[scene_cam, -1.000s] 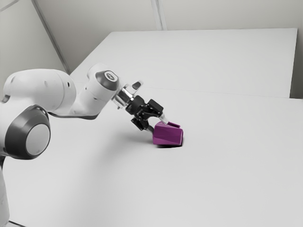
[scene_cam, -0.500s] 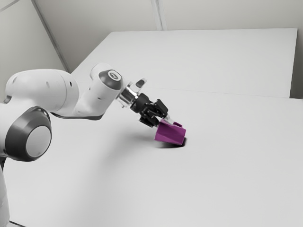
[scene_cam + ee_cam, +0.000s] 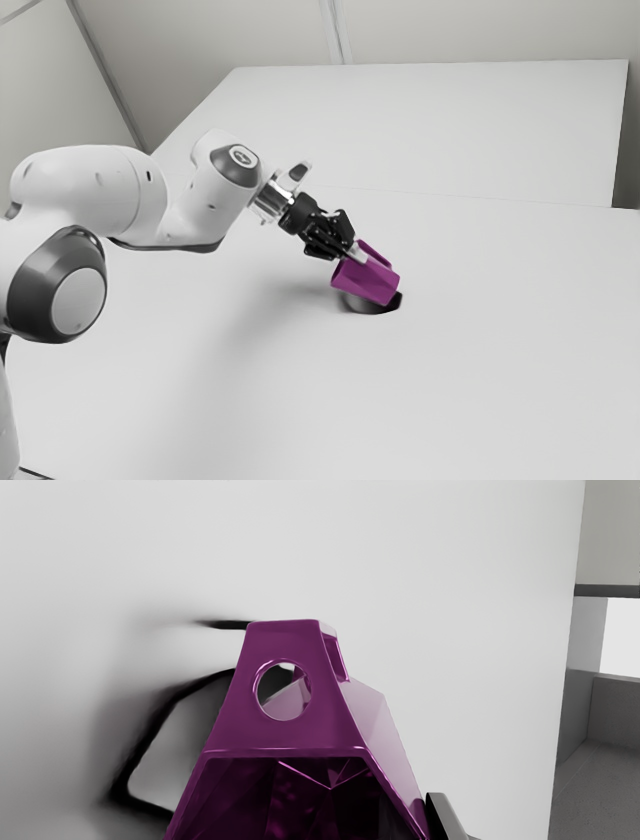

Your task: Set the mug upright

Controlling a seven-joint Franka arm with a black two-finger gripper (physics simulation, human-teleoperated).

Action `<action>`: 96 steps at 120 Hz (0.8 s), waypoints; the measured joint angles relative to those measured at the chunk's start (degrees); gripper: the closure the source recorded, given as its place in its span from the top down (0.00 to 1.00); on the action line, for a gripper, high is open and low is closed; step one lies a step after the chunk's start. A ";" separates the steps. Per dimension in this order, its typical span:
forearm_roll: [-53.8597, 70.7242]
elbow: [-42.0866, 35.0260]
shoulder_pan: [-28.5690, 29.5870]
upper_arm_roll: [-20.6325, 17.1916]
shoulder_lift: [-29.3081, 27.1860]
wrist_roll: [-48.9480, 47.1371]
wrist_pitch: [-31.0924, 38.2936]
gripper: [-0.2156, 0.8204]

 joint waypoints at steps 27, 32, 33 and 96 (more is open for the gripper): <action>6.63 -0.57 1.00 0.07 -5.06 -0.29 0.27 0.05; 9.63 -1.45 1.28 0.08 -6.96 -0.47 0.34 0.05; 10.19 -1.67 1.32 0.08 -7.32 -0.52 0.35 0.05; 63.54 -14.98 1.91 -6.33 -22.19 -8.53 8.04 0.04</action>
